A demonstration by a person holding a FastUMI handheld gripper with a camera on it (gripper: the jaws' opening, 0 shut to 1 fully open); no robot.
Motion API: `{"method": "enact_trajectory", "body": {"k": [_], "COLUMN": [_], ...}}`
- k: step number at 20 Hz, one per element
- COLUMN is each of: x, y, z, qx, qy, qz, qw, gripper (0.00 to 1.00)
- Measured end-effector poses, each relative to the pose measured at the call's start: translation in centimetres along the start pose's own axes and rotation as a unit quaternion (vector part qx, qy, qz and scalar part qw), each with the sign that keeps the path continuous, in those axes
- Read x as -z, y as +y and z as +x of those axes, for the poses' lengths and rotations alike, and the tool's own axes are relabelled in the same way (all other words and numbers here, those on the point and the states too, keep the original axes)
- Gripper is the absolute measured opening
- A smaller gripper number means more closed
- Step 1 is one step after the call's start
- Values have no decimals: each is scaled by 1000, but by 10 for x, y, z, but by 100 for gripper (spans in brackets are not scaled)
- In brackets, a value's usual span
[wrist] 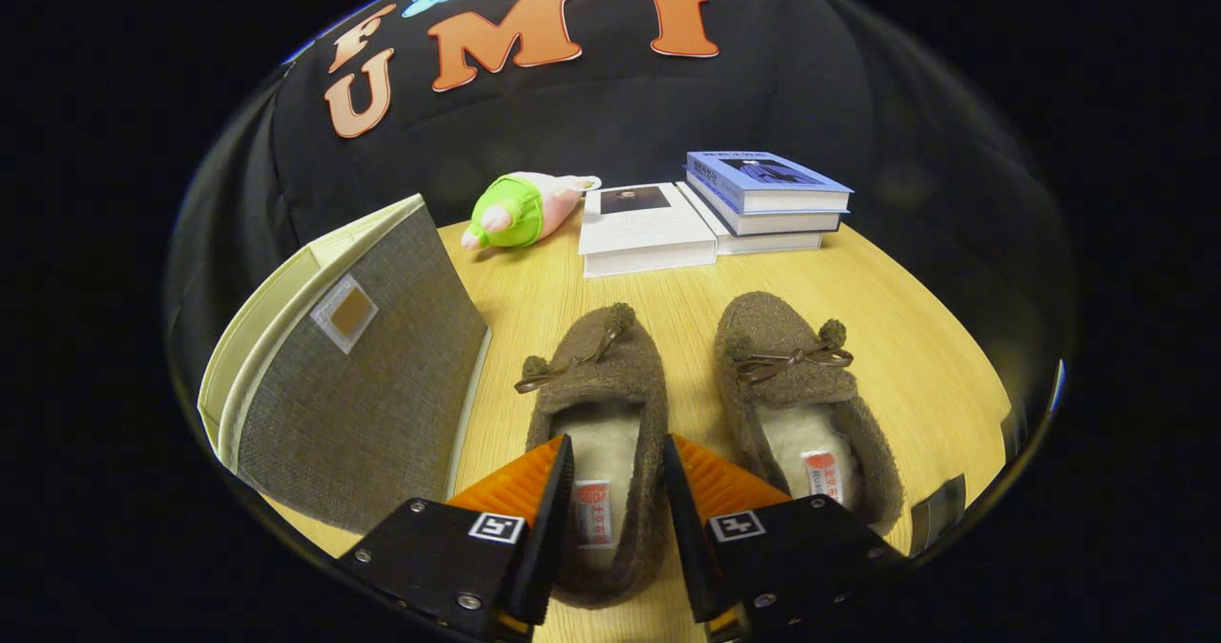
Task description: Open the storage box then place both shoes into the box .Put the left shoe in first, then the right shoe, with the right side of both shoes facing outward in a uniform manner.
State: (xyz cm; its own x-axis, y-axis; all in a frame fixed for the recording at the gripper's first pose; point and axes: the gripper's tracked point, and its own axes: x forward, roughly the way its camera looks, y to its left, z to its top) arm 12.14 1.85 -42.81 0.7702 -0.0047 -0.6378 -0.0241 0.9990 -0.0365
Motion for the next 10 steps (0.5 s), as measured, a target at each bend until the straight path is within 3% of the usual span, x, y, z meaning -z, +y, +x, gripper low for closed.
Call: {"method": "enact_trajectory", "body": {"k": [1, 2, 4, 6, 10], "x": [-1, -1, 3, 1, -9], "y": [-6, -10, -13, -13, -4], "z": [2, 4, 7, 5, -4], "qx": [10, 14, 16, 14, 7], "qy": [3, 11, 28, 25, 15], "qz": [6, 12, 25, 18, 14], "qw": [1000, 1000, 999, 999, 1000], "gripper": [50, 32, 13, 4, 0]}}
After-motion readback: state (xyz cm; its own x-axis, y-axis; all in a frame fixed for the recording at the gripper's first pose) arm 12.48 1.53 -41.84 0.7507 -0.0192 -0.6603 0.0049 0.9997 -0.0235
